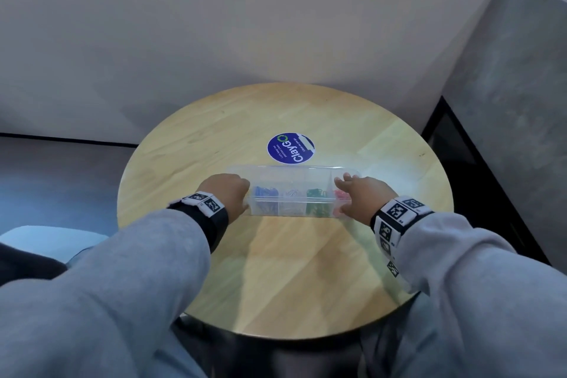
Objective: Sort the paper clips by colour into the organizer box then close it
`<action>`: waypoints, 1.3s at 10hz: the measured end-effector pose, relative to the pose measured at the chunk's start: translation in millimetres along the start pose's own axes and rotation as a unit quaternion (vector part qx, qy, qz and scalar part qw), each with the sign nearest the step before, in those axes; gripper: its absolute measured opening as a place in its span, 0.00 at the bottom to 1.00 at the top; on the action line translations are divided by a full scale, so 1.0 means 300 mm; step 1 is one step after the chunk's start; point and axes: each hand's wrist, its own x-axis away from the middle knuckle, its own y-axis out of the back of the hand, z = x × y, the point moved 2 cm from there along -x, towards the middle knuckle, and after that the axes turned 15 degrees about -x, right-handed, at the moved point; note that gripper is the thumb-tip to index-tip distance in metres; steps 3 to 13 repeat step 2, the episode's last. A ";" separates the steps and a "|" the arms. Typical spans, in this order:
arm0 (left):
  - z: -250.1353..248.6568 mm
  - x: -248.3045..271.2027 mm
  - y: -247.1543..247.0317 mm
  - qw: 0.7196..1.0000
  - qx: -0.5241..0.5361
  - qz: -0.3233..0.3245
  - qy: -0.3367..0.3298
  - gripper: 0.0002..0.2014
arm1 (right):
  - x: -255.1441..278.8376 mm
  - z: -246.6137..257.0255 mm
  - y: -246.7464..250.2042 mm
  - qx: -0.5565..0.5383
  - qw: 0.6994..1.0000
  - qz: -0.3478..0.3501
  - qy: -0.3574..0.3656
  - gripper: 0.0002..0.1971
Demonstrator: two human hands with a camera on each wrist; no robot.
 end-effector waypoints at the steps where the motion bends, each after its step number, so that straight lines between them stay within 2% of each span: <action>1: 0.028 0.024 0.032 0.997 0.068 0.039 0.025 0.24 | 0.030 0.005 0.015 -0.031 0.999 0.025 -0.003 0.36; 2: 0.097 0.097 0.042 0.978 0.196 0.048 0.043 0.34 | 0.087 -0.031 0.046 -0.120 0.993 -0.009 -0.001 0.36; 13: 0.097 0.097 0.042 0.978 0.196 0.048 0.043 0.34 | 0.087 -0.031 0.046 -0.120 0.993 -0.009 -0.001 0.36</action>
